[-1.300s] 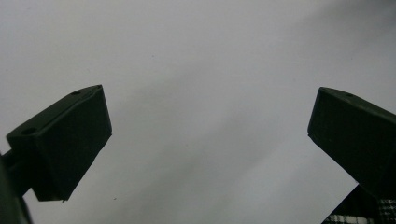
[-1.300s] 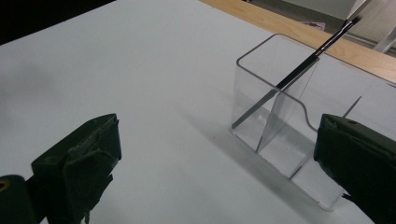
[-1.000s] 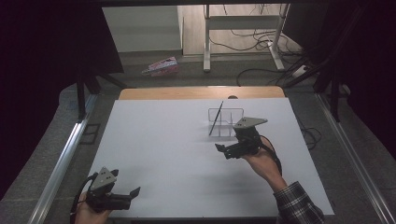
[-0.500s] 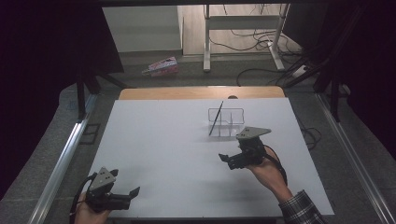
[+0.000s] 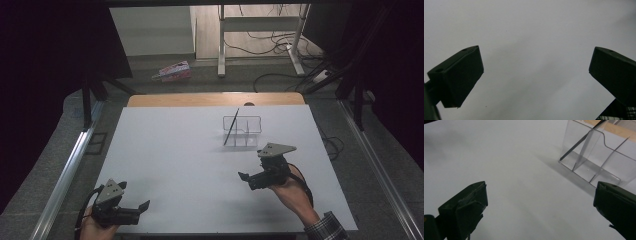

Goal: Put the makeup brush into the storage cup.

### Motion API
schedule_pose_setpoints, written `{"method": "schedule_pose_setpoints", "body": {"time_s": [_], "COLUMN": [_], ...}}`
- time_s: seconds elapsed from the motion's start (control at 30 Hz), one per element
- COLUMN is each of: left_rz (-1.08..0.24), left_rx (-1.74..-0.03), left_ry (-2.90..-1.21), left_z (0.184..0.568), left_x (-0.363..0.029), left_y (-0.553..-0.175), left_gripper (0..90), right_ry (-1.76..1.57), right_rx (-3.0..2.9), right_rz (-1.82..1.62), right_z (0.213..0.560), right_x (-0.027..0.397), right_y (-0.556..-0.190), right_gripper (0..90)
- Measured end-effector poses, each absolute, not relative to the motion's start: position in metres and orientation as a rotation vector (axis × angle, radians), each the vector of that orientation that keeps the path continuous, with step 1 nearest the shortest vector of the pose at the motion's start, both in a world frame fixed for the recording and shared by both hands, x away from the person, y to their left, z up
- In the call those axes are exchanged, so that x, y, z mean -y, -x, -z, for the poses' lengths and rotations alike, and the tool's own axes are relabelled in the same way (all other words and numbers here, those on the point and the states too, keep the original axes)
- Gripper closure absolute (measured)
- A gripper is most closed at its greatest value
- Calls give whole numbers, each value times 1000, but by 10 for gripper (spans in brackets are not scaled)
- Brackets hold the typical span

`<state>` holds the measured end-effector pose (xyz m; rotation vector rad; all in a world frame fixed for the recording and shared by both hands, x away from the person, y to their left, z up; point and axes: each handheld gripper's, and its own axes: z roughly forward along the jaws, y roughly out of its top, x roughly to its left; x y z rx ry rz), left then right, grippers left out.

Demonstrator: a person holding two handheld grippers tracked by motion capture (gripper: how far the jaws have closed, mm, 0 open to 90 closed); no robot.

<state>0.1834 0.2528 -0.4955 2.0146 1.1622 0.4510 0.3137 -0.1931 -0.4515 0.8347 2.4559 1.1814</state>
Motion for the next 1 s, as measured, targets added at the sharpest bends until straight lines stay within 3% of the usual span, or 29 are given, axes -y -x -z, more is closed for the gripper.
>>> {"method": "schedule_pose_setpoints", "body": {"time_s": [1.0], "left_rz": [-465], "left_rx": [-1162], "left_ry": [-2031], "left_z": [496], "left_x": [-251], "left_y": [-184], "left_gripper": [0], "right_ry": [-865], "right_rx": [-2412], "right_rz": [-1162], "right_z": [447], "right_x": [224], "right_y": [-284], "right_gripper": [0]}}
